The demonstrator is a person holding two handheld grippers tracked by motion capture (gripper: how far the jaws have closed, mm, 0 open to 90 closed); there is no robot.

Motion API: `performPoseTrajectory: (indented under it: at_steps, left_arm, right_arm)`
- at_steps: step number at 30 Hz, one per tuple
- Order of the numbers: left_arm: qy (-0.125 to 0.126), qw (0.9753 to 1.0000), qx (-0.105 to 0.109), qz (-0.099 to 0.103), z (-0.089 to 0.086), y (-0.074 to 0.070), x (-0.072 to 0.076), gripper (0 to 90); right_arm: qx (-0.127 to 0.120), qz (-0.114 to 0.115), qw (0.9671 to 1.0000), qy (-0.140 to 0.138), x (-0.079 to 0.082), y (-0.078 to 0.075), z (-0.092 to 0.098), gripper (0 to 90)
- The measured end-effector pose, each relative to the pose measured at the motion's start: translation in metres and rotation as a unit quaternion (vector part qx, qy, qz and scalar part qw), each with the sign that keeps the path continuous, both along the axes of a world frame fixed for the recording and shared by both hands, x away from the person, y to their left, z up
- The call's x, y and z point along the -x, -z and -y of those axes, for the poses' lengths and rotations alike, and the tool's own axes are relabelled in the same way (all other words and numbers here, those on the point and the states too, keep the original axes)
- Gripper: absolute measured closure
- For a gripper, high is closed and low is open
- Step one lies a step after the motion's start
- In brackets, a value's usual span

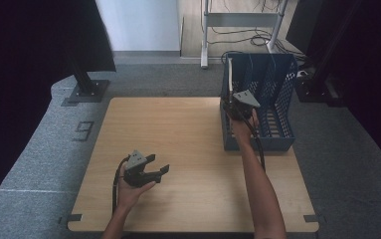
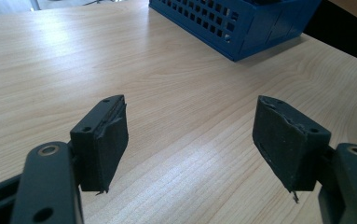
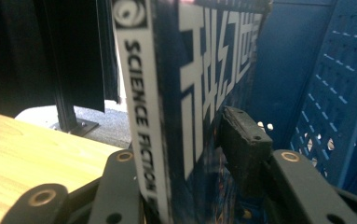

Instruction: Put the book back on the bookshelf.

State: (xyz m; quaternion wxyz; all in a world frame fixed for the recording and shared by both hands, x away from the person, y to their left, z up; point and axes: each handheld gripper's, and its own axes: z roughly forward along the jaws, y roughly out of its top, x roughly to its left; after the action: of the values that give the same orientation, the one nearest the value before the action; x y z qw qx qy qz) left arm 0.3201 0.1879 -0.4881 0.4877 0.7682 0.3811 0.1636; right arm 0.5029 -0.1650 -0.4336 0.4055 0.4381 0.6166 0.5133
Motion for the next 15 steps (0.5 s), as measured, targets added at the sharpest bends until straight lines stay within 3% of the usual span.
performPoseTrajectory:
  at_steps: [9, 15]
  left_arm:
    - [0.000, 1.0000, 0.001, 0.001, -0.0003, -0.0003, 0.0002, 26.7]
    - [0.000, 1.0000, 0.001, 0.002, 0.0006, -0.0005, 0.0005, 26.7]
  right_arm:
    - [0.010, -0.021, 0.9997, -0.011, 0.0009, 0.0018, 0.0000, 49.6]
    - [0.009, -0.011, 0.9999, -0.003, 0.0067, -0.0015, 0.0002, 45.1]
